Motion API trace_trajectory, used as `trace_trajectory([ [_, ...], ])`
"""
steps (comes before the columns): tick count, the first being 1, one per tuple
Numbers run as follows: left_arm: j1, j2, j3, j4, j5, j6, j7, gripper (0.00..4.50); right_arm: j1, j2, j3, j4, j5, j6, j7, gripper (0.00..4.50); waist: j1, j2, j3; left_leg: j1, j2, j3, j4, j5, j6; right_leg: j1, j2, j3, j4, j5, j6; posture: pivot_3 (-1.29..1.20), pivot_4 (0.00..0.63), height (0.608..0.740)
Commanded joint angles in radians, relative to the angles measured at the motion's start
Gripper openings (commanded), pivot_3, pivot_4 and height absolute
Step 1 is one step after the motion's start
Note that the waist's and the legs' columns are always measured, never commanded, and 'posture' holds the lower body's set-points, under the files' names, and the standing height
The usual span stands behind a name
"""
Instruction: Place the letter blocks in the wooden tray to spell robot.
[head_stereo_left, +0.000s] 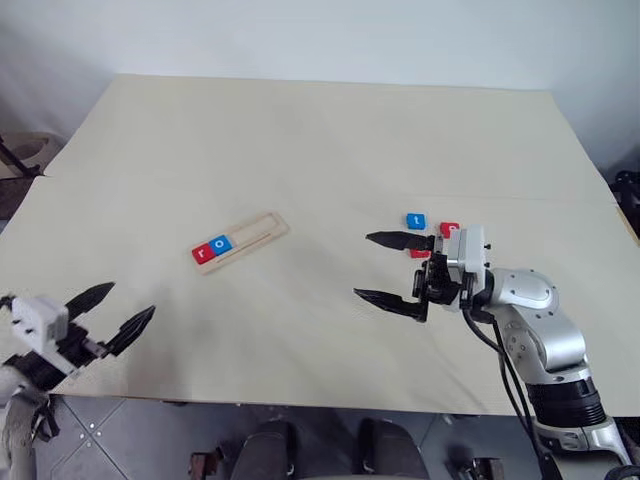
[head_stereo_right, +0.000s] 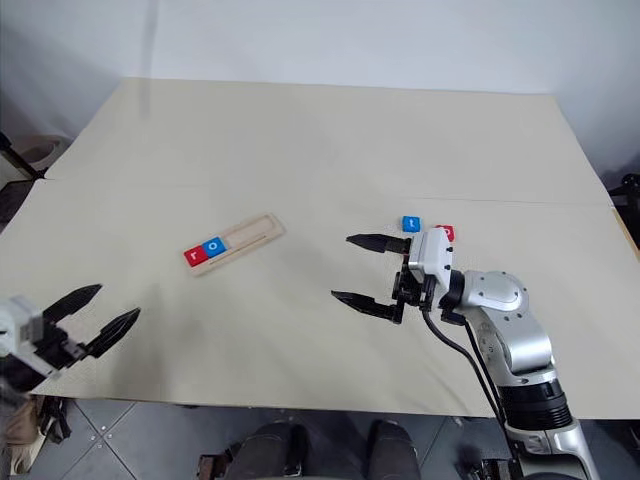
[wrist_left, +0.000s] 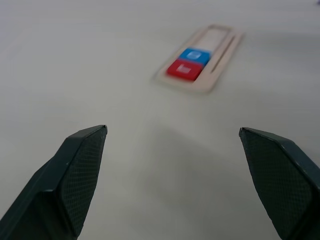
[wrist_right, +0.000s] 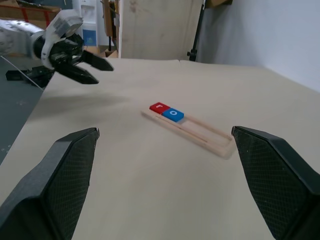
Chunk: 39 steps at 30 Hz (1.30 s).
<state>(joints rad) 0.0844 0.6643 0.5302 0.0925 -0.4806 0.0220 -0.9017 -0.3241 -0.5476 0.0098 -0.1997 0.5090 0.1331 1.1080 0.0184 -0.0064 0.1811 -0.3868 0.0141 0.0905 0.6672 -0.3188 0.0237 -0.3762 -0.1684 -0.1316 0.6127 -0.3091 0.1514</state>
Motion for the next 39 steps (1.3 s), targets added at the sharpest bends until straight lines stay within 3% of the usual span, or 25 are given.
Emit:
trace_trajectory([
  [1,-0.159,0.051,-0.108,0.116,0.074,-0.023,-0.036,4.50,0.030,-0.032,-0.049,-0.037,0.015,-0.003,-0.001,4.45,0.003,-0.001,0.000,0.000,-0.001,0.001,0.000,0.000,0.000,0.000,0.001,0.000,0.000,0.000,0.000,0.00,0.150,0.740],
  [10,-0.566,0.090,-0.336,0.562,0.245,-0.124,-0.168,4.50,0.092,-0.046,-0.072,-0.088,0.006,0.003,-0.054,4.45,-0.021,-0.001,-0.001,0.000,-0.002,0.008,0.000,0.000,-0.001,-0.001,0.003,-0.002,0.000,0.000,0.000,0.00,0.150,0.740],
  [20,-0.696,0.086,-0.427,0.779,0.345,-0.194,-0.196,4.50,0.147,-0.047,-0.083,-0.152,0.004,0.009,-0.115,4.45,-0.021,-0.002,-0.001,0.000,-0.001,0.008,0.000,0.000,-0.001,-0.001,0.003,-0.002,0.000,0.000,0.000,0.00,0.150,0.740],
  [24,-0.695,0.084,-0.430,0.804,0.345,-0.185,-0.209,3.97,0.151,-0.049,-0.086,-0.158,0.004,0.011,-0.125,4.50,-0.021,-0.002,-0.001,0.000,-0.001,0.006,0.001,0.000,-0.001,-0.001,0.003,-0.001,0.002,0.000,0.000,0.00,0.150,0.740],
  [26,-0.684,0.084,-0.432,0.803,0.344,-0.197,-0.219,3.41,0.150,-0.052,-0.089,-0.156,0.004,0.010,-0.127,4.50,-0.021,-0.002,-0.001,0.001,-0.001,0.006,0.001,0.000,-0.001,-0.001,0.003,-0.001,0.003,0.000,0.000,0.00,0.150,0.740],
  [31,-0.682,0.067,-0.432,0.768,0.340,-0.213,-0.207,3.40,0.146,-0.058,-0.094,-0.146,0.001,0.006,-0.127,4.50,-0.021,-0.002,-0.001,0.001,-0.001,0.004,0.002,0.000,-0.001,-0.001,0.003,-0.001,0.004,0.000,0.000,0.00,0.150,0.740],
  [39,-0.694,-0.017,-0.523,0.494,0.322,-0.206,-0.278,3.40,0.222,-0.114,-0.188,-0.117,0.000,-0.002,-0.115,4.50,0.004,-0.002,-0.001,-0.003,-0.002,0.004,0.009,-0.001,0.001,-0.001,0.002,-0.002,0.005,0.000,0.000,0.00,0.150,0.740],
])
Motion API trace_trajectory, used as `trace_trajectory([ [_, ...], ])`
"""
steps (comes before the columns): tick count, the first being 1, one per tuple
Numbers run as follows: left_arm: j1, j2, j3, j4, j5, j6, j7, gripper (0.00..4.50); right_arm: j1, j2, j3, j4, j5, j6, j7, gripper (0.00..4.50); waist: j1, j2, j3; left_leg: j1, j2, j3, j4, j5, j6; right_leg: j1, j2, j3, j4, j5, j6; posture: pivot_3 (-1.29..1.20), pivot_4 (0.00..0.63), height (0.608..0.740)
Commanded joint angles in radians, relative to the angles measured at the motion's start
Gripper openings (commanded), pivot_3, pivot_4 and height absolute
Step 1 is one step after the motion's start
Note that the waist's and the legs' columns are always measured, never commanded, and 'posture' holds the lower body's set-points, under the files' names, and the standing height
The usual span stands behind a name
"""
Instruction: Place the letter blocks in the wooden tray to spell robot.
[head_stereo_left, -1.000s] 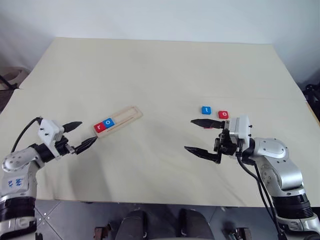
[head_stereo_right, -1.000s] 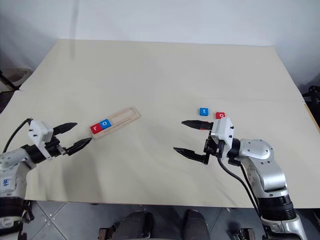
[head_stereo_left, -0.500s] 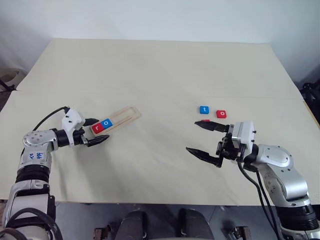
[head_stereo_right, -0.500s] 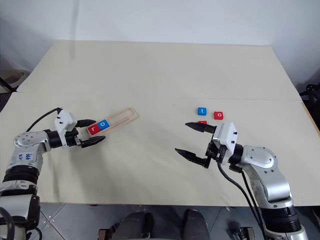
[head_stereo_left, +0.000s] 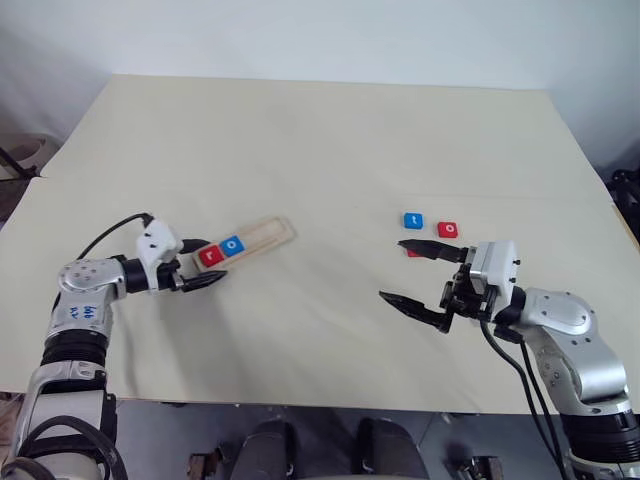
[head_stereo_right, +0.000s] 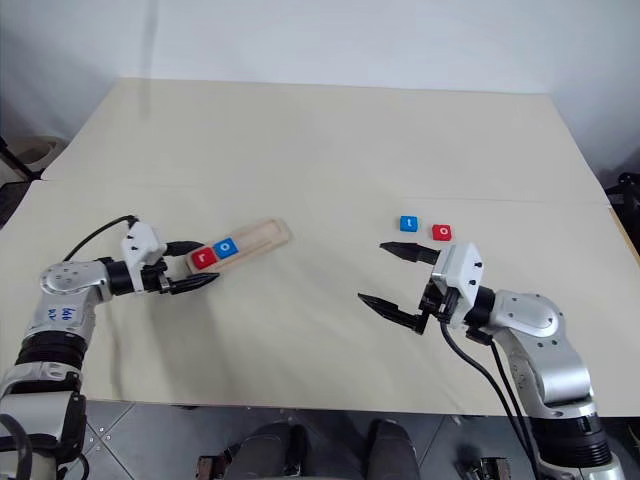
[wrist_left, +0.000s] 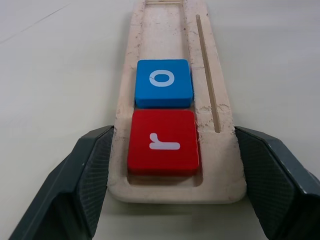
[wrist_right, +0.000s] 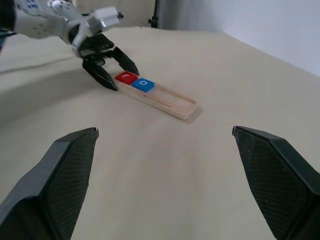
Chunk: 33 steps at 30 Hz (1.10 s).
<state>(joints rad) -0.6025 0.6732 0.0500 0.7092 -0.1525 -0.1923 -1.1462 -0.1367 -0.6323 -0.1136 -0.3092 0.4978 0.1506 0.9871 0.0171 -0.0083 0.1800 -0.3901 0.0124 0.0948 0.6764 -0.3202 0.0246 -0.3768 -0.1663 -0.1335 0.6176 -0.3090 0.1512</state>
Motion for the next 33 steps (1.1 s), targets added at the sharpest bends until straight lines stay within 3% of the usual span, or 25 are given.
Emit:
trace_trajectory([
  [1,-0.013,-0.039,-0.062,-0.150,-0.002,0.017,-0.042,3.40,0.052,-0.037,-0.081,-0.006,0.011,-0.021,0.008,4.50,0.007,0.000,0.000,-0.001,0.000,0.000,0.002,0.000,0.000,0.000,0.000,0.000,0.000,0.000,0.000,0.00,0.150,0.740],
  [6,-0.062,-0.117,-0.176,-0.224,0.035,0.068,-0.078,3.40,0.179,-0.075,-0.180,-0.034,0.020,-0.007,0.004,4.50,0.009,0.000,0.000,-0.001,0.000,0.002,0.003,-0.001,0.000,0.000,0.000,-0.001,0.000,0.000,0.000,0.00,0.150,0.740],
  [12,-0.140,-0.202,-0.266,-0.164,0.077,0.056,-0.110,3.40,0.344,-0.085,-0.290,-0.096,0.040,0.015,-0.006,4.50,0.006,0.000,0.000,-0.001,0.000,0.003,0.003,-0.001,0.000,0.000,0.000,0.000,0.000,0.000,0.000,0.00,0.150,0.740],
  [19,-0.221,-0.271,-0.306,-0.009,0.136,0.058,-0.081,3.40,0.480,-0.062,-0.381,-0.170,0.059,0.022,-0.039,4.50,0.008,-0.001,0.000,-0.001,0.001,0.001,0.003,-0.001,0.001,0.001,0.001,0.001,-0.001,0.000,0.000,0.00,0.150,0.740],
  [26,-0.212,-0.273,-0.289,-0.002,0.110,0.088,-0.114,3.40,0.527,-0.046,-0.405,-0.176,0.067,0.007,-0.050,4.50,0.008,0.000,0.000,0.000,0.001,-0.001,0.004,-0.001,0.001,0.001,0.001,0.001,-0.001,0.000,0.000,0.00,0.150,0.740],
  [27,-0.210,-0.274,-0.284,-0.004,0.106,0.086,-0.113,4.12,0.529,-0.045,-0.405,-0.175,0.067,0.005,-0.050,4.50,0.008,0.000,0.000,0.000,0.001,-0.001,0.004,-0.001,0.001,0.001,0.001,0.001,-0.001,0.000,0.000,0.00,0.150,0.740],
  [28,-0.207,-0.274,-0.277,-0.007,0.099,0.086,-0.114,4.34,0.530,-0.044,-0.403,-0.171,0.066,0.001,-0.047,4.50,0.008,0.000,0.000,0.000,0.001,-0.002,0.004,-0.001,0.001,0.001,0.001,0.001,-0.001,0.000,0.000,0.00,0.150,0.740],
  [33,-0.161,-0.221,-0.168,-0.085,-0.011,0.051,-0.162,4.48,0.447,-0.016,-0.375,-0.143,0.095,0.038,-0.102,4.50,0.003,0.000,0.000,0.000,0.002,-0.003,0.004,-0.001,0.001,0.001,0.001,0.001,-0.001,0.000,0.000,0.00,0.150,0.740],
])
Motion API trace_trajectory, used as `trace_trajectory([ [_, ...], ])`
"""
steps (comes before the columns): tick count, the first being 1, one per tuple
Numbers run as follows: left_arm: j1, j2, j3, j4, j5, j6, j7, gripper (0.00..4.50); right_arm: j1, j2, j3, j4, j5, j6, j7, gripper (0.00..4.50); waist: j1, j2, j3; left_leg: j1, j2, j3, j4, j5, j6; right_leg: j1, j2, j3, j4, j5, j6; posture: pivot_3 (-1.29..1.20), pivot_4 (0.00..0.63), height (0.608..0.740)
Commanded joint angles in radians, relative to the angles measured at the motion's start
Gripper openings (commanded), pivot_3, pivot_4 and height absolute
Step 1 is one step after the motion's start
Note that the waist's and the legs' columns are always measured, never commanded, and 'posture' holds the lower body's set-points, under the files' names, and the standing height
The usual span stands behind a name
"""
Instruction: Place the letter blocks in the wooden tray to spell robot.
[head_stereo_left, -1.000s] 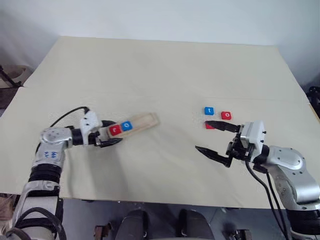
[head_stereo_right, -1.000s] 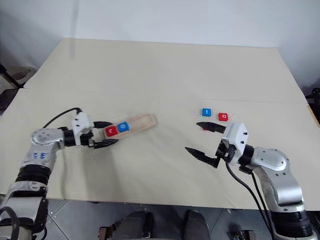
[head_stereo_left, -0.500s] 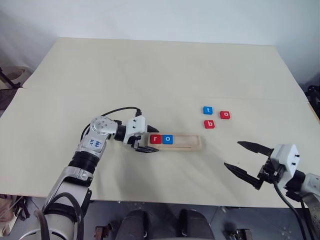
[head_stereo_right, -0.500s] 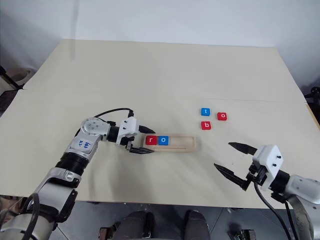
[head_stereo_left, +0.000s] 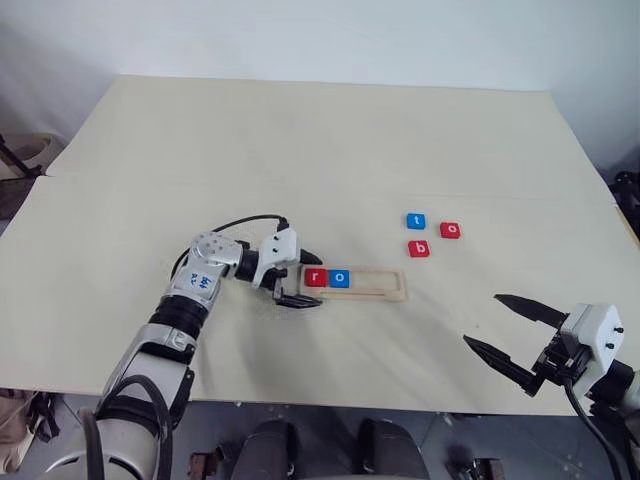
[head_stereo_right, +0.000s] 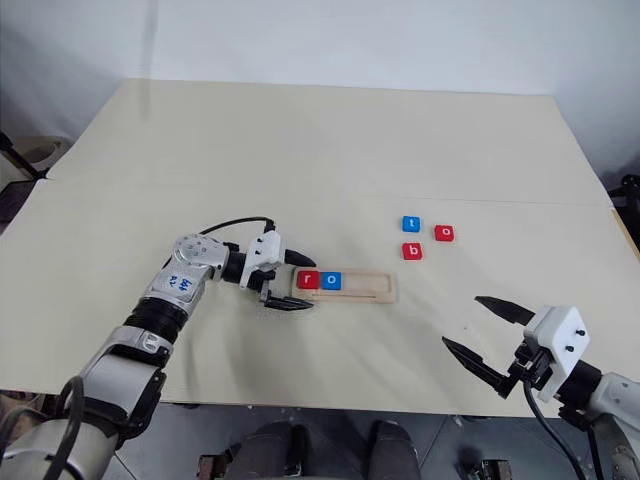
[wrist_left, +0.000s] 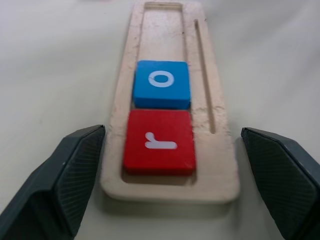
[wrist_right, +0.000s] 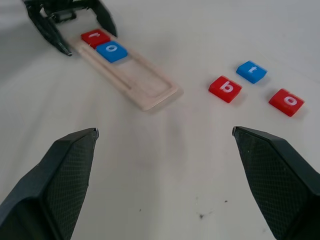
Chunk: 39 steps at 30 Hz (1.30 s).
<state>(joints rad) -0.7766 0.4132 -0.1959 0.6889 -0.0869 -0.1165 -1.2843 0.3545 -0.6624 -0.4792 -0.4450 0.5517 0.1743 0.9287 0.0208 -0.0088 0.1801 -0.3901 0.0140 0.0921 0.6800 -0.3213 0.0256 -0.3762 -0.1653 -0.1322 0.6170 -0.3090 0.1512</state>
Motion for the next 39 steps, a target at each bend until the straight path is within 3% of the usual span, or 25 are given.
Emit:
trace_trajectory([
  [1,0.021,0.049,0.098,-0.078,-0.094,-0.025,-0.028,4.48,-0.058,0.017,-0.008,-0.007,0.047,0.030,-0.058,4.50,-0.001,0.000,0.000,0.000,0.000,-0.001,0.000,0.000,0.000,0.000,0.000,0.000,0.000,0.000,0.000,0.00,0.150,0.740],
  [5,0.084,0.104,0.185,-0.160,-0.192,-0.003,-0.070,4.48,-0.121,-0.004,0.014,-0.006,0.051,0.134,-0.136,4.50,0.002,0.000,0.000,0.000,0.000,-0.001,0.001,0.000,0.000,0.000,0.000,0.000,0.001,0.000,0.000,0.00,0.150,0.740],
  [9,0.261,0.206,0.320,-0.319,-0.255,0.033,0.007,4.48,-0.333,-0.029,0.092,0.044,0.039,0.300,-0.265,4.50,-0.015,0.001,0.000,0.001,0.000,-0.001,0.001,0.000,0.000,0.000,-0.001,0.001,0.002,0.000,0.000,0.00,0.150,0.740],
  [14,0.440,0.220,0.455,-0.458,-0.299,0.029,0.139,4.48,-0.513,-0.024,0.187,0.151,-0.051,0.332,-0.325,4.50,-0.019,0.001,0.000,0.000,0.002,-0.003,0.000,0.000,0.000,0.000,-0.002,0.000,0.002,0.000,-0.001,0.00,0.150,0.740],
  [18,0.547,0.227,0.488,-0.602,-0.382,0.146,0.168,4.48,-0.582,-0.019,0.224,0.209,-0.071,0.344,-0.327,4.50,-0.010,0.001,0.000,0.000,0.002,-0.003,0.000,-0.001,0.001,0.000,-0.003,0.000,0.002,0.000,-0.001,0.00,0.150,0.740],
  [30,0.512,0.210,0.443,-0.700,-0.444,0.230,0.203,4.48,-0.636,-0.015,0.259,0.217,-0.072,0.389,-0.327,4.50,-0.003,0.001,0.000,0.000,0.000,-0.001,0.001,-0.001,0.001,0.000,-0.002,0.001,0.002,0.000,0.000,0.00,0.150,0.740],
  [39,0.482,0.201,0.422,-0.692,-0.435,0.235,0.215,4.48,-0.651,0.025,0.239,0.161,-0.032,0.530,-0.415,4.50,-0.004,0.001,0.000,0.000,0.000,-0.001,0.000,-0.002,0.001,0.000,-0.002,0.001,0.001,0.000,0.000,0.00,0.150,0.740],
])
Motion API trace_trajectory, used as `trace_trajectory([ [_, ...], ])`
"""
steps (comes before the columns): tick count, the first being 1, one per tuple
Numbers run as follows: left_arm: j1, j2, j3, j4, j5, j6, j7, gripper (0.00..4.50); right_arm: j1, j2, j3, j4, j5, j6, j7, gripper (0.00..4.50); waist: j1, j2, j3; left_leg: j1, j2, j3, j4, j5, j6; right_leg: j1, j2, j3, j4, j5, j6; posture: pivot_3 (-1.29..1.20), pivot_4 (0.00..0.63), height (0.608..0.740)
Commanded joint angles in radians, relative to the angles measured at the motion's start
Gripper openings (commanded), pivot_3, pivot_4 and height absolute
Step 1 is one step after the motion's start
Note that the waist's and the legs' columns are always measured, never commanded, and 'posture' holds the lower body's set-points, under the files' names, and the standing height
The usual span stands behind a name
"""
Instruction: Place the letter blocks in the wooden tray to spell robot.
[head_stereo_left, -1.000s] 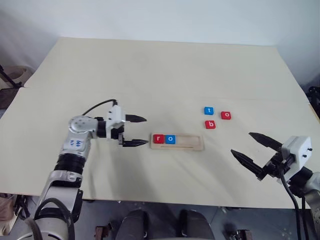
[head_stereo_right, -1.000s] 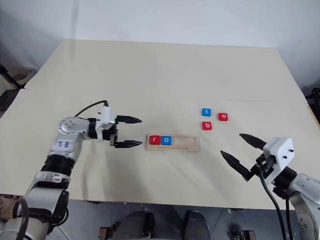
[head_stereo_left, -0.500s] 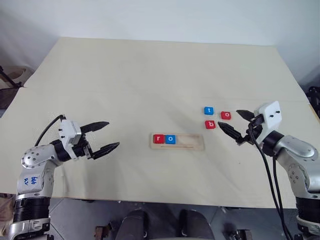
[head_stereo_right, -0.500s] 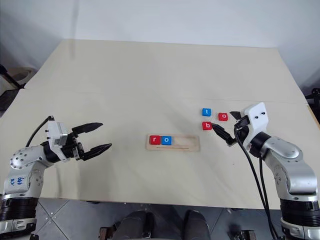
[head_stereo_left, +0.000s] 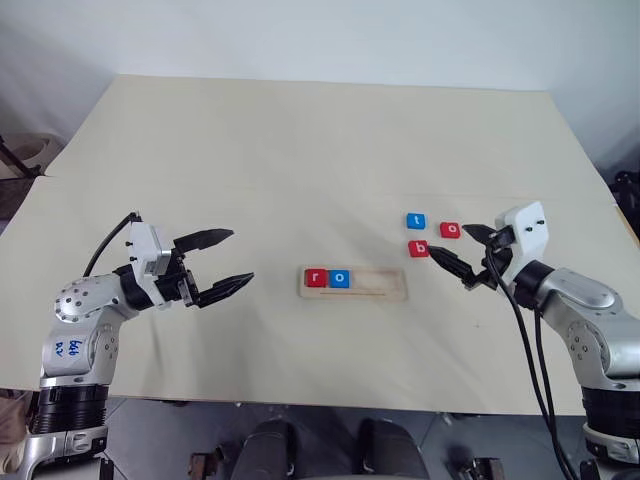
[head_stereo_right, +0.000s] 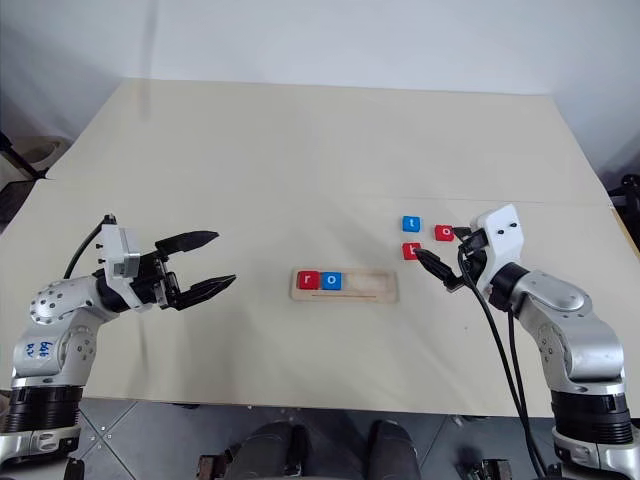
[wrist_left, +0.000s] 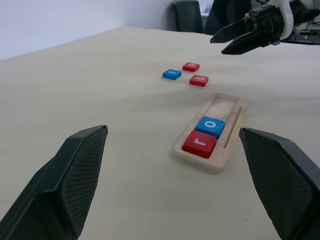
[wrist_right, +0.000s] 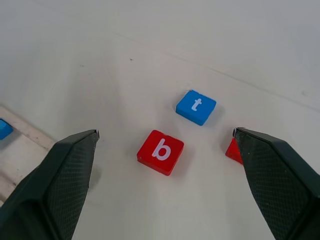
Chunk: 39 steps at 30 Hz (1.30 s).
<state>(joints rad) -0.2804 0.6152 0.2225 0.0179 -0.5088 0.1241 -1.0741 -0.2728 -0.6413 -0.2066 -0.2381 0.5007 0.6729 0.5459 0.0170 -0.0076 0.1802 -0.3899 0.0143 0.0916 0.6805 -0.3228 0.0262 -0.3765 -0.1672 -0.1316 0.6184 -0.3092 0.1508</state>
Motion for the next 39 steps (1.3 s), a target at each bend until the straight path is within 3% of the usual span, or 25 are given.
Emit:
trace_trajectory([
  [1,-0.014,-0.001,0.003,-0.022,-0.013,-0.005,0.005,4.48,-0.028,0.007,-0.034,-0.051,0.022,0.053,-0.046,4.50,0.000,0.000,0.000,0.000,0.000,0.000,0.000,0.000,0.000,0.000,0.000,0.000,0.000,0.000,0.000,0.00,0.150,0.740],
  [16,-0.017,-0.013,-0.014,-0.030,-0.007,-0.005,0.000,4.48,-0.094,0.008,-0.036,-0.068,-0.007,0.211,-0.188,4.50,-0.003,0.000,0.000,0.000,0.000,0.000,0.000,0.000,0.000,0.000,0.000,0.000,0.000,0.000,0.000,0.00,0.150,0.740],
  [27,-0.014,-0.019,-0.022,-0.020,0.000,-0.032,-0.001,4.48,-0.113,0.020,-0.033,-0.102,-0.004,0.291,-0.210,4.50,-0.006,0.000,0.000,0.000,0.000,0.000,-0.001,0.000,0.000,-0.001,0.000,0.000,-0.001,0.000,0.000,0.00,0.150,0.740],
  [33,-0.014,-0.013,-0.019,-0.019,0.001,-0.036,-0.001,4.48,-0.146,0.115,-0.002,-0.150,-0.007,0.405,-0.308,4.50,-0.018,0.000,0.000,0.000,0.001,0.000,-0.002,0.000,0.000,-0.001,0.000,0.000,-0.001,0.000,0.000,0.00,0.150,0.740],
  [39,0.004,-0.007,-0.019,-0.048,-0.004,-0.024,0.003,4.48,-0.161,0.254,0.073,-0.098,-0.102,0.371,-0.425,4.50,-0.021,0.000,0.000,0.000,0.001,0.000,-0.003,0.000,-0.001,-0.002,0.000,0.000,0.000,0.000,0.000,0.00,0.150,0.740],
])
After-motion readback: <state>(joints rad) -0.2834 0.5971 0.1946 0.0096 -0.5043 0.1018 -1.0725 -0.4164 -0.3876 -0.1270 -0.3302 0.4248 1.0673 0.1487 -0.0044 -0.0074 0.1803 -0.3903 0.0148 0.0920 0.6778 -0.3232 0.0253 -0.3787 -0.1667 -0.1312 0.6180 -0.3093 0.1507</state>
